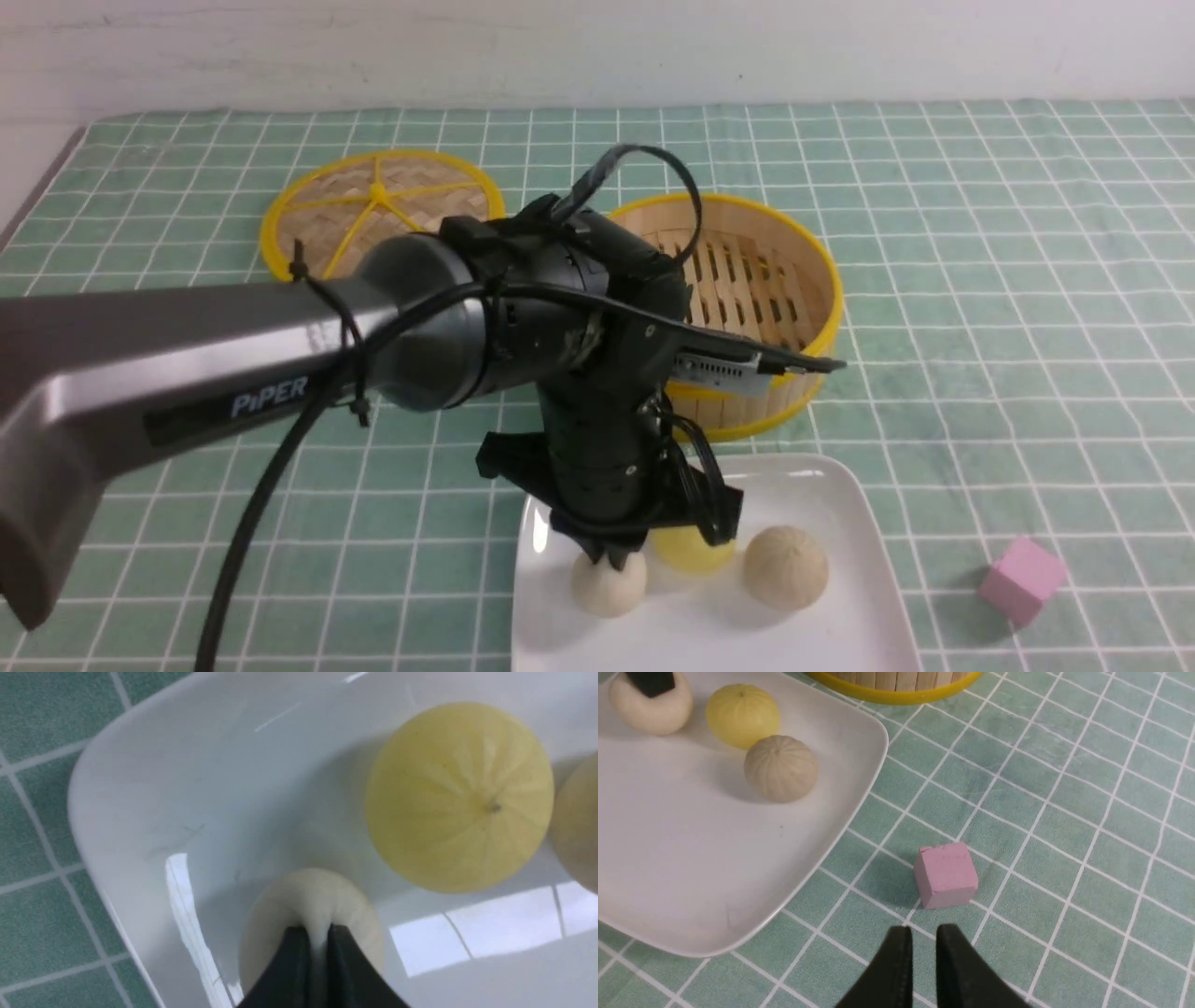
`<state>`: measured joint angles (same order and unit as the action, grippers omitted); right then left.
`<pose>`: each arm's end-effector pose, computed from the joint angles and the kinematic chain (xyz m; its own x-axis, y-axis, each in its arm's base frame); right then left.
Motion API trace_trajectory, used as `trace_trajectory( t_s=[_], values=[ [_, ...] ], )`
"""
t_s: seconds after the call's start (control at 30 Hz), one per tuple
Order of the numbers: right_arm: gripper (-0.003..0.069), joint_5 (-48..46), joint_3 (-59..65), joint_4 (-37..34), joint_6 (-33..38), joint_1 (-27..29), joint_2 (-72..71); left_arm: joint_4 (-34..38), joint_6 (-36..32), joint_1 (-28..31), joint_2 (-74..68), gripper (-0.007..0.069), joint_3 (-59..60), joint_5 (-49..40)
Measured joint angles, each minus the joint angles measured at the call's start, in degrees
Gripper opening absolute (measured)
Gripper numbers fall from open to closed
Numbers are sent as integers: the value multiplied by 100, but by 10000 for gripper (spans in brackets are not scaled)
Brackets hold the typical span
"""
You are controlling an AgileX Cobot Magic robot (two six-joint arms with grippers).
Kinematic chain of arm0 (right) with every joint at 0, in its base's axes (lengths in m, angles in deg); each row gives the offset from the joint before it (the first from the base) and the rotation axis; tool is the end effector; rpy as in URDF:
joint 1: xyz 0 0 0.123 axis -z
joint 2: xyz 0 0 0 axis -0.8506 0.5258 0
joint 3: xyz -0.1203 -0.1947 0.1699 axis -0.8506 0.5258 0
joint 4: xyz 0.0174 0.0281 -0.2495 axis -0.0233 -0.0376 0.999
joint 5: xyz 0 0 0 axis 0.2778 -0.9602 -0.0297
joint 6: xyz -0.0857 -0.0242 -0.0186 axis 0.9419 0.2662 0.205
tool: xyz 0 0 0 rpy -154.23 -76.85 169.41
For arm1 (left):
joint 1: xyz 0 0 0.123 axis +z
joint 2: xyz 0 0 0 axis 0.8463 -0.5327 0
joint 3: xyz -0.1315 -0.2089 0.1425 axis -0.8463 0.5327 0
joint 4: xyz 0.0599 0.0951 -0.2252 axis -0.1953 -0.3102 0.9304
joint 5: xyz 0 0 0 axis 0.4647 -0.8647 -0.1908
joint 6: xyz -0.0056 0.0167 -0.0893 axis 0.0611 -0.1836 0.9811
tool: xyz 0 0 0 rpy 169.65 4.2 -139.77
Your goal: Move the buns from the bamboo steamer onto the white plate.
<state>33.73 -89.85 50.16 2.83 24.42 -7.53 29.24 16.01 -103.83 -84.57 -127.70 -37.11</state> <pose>0.0609 0.0297 0.2729 -0.4825 -0.3411 -0.8067 -0.4939 0.8666 -0.0710 0.2600 -0.2655 0.2053 -0.9341 0.3078 -0.1808 0.3229 0.9445 -0.0602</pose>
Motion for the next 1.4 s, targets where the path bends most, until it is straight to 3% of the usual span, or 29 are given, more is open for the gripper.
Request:
trace_trajectory(
  t_s=[0.27, 0.5, 0.67, 0.8, 0.9, 1.03, 1.4],
  values=[
    [106, -33, -13, -151, -1, 0, 0, -46, 244, 0, 0, 91, 47, 113],
    [-10, -886, -567, -375, -18, 0, -184, -46, 481, 0, 5, 282, 47, 132],
    [-15, -1222, -796, -542, -382, 0, -661, -110, 486, 0, 96, 377, 47, 137],
    [-15, -630, -580, -549, -642, 0, -980, -242, 486, 0, 177, 388, 35, 123],
    [-12, 837, 32, -543, -734, 0, -1139, -321, 486, 0, 215, 391, -11, 90],
    [-8, 2001, 585, -543, -739, 0, -1139, -328, 481, 0, 215, 391, -24, 90],
    [-1, 2232, 749, -450, -739, 0, -1139, -340, 481, 0, 215, 389, -28, 86]
  ],
)
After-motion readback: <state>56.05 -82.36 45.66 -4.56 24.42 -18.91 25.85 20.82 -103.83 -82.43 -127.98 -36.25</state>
